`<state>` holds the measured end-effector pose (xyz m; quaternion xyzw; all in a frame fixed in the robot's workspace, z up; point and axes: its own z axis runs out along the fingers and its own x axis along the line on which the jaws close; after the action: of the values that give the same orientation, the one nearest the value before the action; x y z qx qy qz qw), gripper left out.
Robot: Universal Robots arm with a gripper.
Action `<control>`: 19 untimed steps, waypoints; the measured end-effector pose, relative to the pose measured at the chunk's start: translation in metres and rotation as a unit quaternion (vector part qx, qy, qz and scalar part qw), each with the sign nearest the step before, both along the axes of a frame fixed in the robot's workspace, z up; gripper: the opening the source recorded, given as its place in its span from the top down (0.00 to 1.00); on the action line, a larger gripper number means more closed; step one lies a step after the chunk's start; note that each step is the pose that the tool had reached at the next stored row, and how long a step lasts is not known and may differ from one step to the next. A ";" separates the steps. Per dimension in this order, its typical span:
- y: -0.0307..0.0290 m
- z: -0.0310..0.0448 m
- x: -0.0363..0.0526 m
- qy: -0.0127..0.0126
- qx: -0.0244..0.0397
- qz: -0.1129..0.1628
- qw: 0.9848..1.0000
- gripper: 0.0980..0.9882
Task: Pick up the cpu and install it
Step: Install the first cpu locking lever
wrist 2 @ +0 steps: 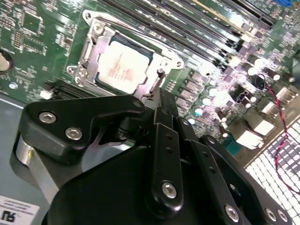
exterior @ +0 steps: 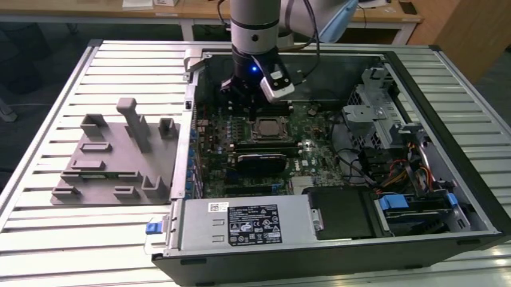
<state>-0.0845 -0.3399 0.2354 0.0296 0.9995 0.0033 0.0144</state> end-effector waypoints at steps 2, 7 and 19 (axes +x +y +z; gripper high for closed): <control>0.0000 0.0000 -0.0034 0.000 0.000 0.000 1.000 0.99; 0.0000 0.0000 -0.0145 -0.001 0.000 0.000 1.000 0.99; 0.0007 0.0231 -0.0329 -0.007 0.027 0.000 1.000 0.99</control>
<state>-0.1174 -0.3392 0.2584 0.0300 0.9989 0.0310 0.0202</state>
